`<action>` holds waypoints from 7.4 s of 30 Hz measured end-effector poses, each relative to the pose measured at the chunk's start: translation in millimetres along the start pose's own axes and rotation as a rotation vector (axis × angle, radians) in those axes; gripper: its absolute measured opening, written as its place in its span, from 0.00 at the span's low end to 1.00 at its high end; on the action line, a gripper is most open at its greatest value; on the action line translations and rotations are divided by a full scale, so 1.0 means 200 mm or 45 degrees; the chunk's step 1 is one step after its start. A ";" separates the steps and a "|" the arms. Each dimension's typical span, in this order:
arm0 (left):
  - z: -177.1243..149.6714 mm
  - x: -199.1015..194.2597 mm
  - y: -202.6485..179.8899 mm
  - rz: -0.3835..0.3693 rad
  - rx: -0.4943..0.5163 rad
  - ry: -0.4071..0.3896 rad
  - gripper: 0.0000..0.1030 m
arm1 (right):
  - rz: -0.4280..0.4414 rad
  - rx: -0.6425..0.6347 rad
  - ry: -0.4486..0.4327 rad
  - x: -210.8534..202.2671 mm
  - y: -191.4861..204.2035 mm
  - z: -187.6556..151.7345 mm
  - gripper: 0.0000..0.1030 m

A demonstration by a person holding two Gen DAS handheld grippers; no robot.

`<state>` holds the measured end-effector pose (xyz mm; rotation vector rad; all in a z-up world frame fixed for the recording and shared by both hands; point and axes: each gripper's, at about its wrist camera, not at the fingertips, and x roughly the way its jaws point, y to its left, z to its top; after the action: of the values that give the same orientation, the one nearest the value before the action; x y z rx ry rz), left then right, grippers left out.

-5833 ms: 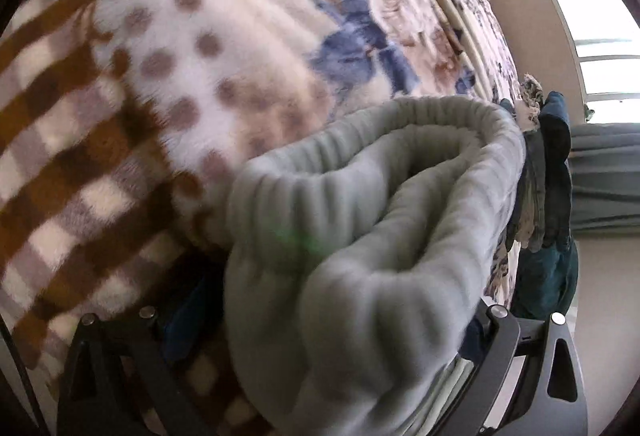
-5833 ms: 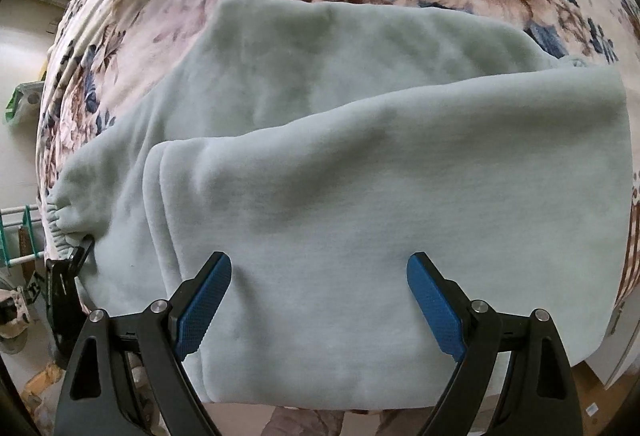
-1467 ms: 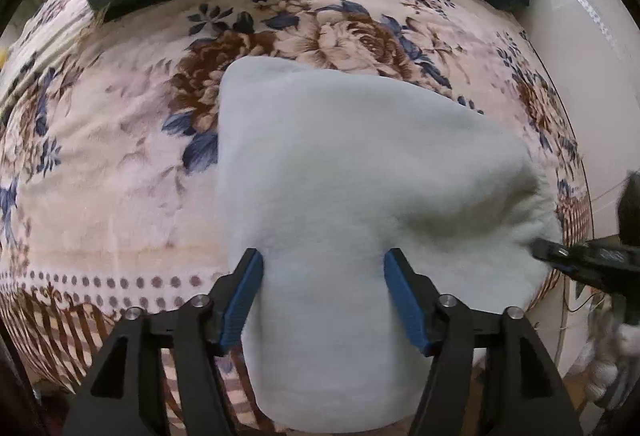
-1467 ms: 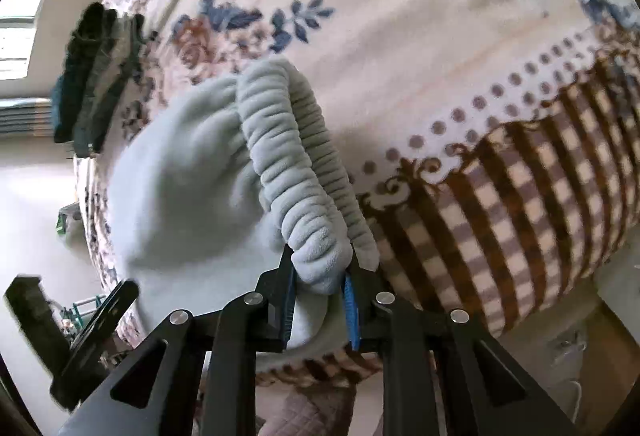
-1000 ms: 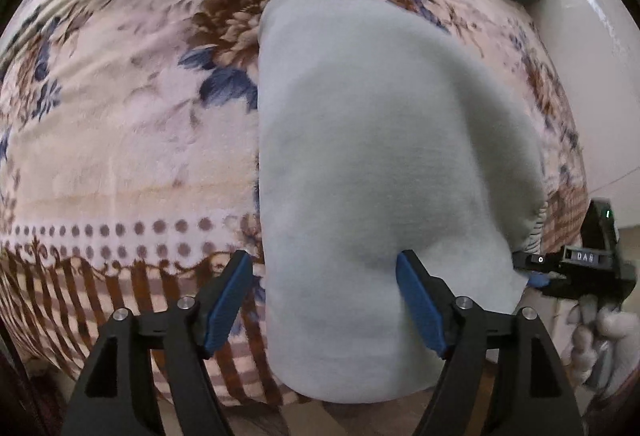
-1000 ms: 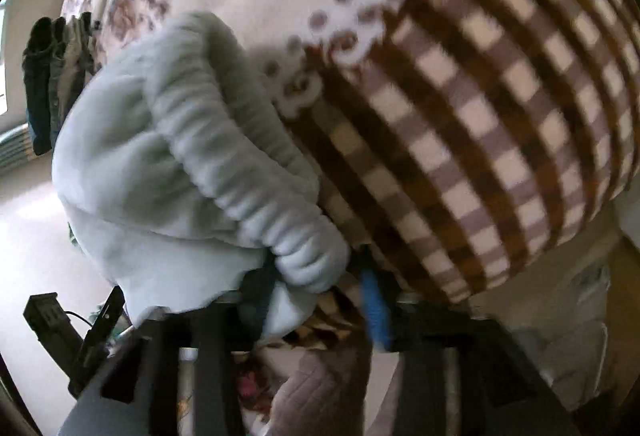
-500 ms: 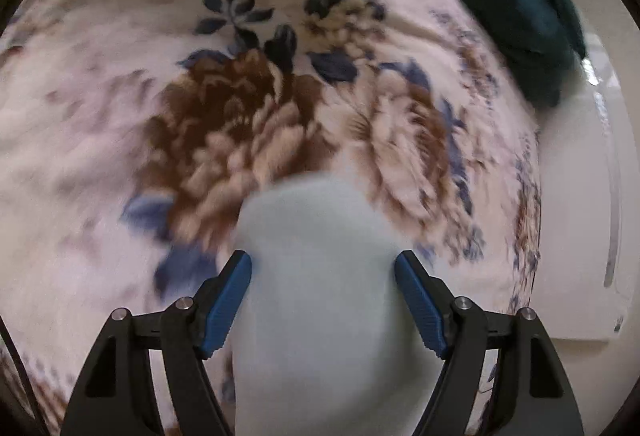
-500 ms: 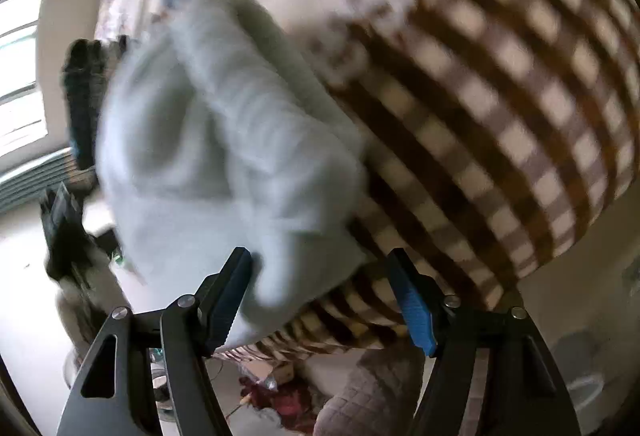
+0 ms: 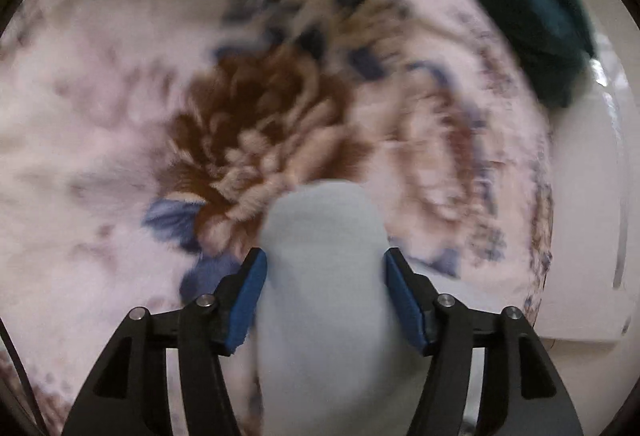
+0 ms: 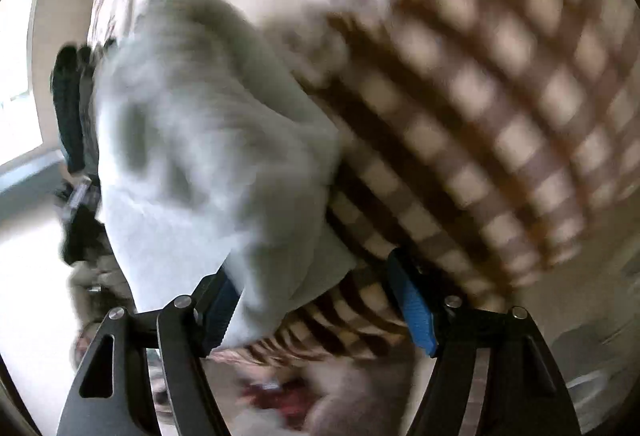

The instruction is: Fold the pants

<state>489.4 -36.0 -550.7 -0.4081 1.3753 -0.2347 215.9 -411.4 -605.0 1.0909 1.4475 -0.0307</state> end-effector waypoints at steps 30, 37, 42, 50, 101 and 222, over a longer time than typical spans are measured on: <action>-0.62 -0.29 0.02 0.047 -0.002 -0.064 1.00 | -0.096 -0.431 -0.058 -0.22 0.45 0.40 0.95; -0.53 0.03 0.20 -0.223 -0.187 0.102 1.00 | 0.279 0.000 0.178 0.21 -0.10 0.23 0.95; -0.55 0.06 0.26 -0.349 -0.248 0.140 1.00 | 0.593 0.029 0.246 0.46 -0.11 0.21 0.96; -0.58 0.14 0.36 -0.586 -0.345 0.204 1.00 | 0.782 0.098 0.226 0.59 -0.11 0.22 0.96; 2.01 -0.62 0.89 -0.618 -0.103 -0.314 0.85 | 0.646 -0.641 -0.060 0.99 3.02 1.03 0.57; -0.43 -2.58 -0.56 0.667 0.206 -0.922 1.00 | -0.355 -1.199 -1.046 -1.92 2.77 -1.46 0.98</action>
<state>317.8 54.0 -51.9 0.0252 0.7006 0.2227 252.0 -152.4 81.4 0.0451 0.6837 0.0077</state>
